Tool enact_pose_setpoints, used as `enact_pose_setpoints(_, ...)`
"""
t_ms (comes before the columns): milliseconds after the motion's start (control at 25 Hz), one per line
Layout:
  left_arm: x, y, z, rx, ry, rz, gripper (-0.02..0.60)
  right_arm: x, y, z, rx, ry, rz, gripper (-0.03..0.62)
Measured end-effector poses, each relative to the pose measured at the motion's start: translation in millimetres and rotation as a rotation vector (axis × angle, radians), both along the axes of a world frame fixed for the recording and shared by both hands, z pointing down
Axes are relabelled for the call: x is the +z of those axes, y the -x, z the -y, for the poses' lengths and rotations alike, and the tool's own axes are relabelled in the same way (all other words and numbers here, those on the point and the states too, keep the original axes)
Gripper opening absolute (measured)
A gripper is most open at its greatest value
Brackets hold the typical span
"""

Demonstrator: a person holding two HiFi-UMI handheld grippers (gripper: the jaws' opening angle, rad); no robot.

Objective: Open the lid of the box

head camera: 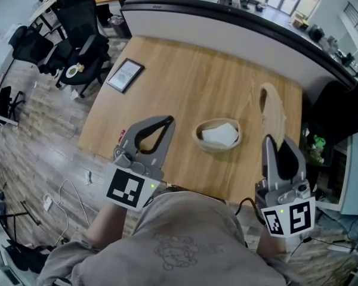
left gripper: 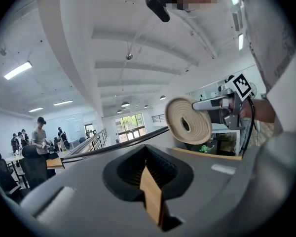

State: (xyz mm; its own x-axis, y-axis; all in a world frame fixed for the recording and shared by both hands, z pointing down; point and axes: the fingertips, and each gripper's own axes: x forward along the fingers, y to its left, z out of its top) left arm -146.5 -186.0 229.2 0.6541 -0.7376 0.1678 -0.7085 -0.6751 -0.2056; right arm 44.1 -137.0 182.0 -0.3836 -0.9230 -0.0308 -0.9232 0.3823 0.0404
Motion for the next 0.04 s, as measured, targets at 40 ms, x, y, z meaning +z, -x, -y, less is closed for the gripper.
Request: enact_pose_setpoints(40,1.6,2.2,0.5,-0.001,0.002,0.002,0.000,1.2,2.3,0.7,-0.001,0.000,0.002,0.072)
